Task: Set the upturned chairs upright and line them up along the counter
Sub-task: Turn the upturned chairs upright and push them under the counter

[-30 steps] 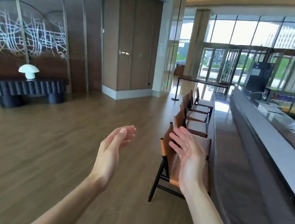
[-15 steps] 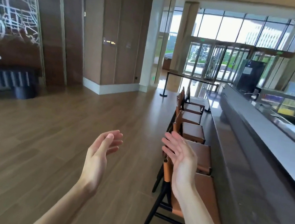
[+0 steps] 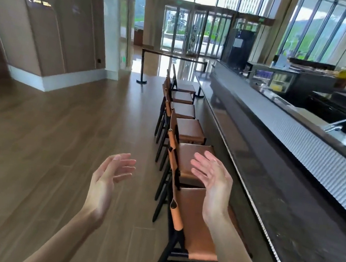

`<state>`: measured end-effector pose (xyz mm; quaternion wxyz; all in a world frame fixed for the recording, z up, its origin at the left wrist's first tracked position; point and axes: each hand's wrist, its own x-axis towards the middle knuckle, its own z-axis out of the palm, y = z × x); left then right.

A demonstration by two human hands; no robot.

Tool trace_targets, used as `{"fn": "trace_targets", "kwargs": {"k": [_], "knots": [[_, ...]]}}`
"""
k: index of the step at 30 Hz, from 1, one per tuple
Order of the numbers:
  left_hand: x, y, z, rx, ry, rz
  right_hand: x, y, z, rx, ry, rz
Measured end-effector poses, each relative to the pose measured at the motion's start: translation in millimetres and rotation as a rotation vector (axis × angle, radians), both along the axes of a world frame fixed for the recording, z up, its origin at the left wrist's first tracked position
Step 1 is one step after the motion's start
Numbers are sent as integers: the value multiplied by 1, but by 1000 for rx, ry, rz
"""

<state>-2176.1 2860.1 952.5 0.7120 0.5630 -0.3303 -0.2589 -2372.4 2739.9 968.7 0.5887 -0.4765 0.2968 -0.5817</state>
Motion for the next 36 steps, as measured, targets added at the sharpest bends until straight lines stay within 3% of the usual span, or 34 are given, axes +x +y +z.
{"fn": "trace_targets", "kwargs": {"k": [10,16,22,31,36], "knots": [[162,-220,-26,167,-5,-52,124,-194,-45,94,127,-167],[164,-364,-53,234,68,-285,128,-275,-78,187,218,-354],[151,-497,-127,443,146,-592,113,-321,-141,351,224,-720],[125,-617,-201,811,105,-1015,158,-333,-206,781,204,-1101],[131,-612,-238,977,15,-1170,215,-322,-247,1313,-135,-1063]]}}
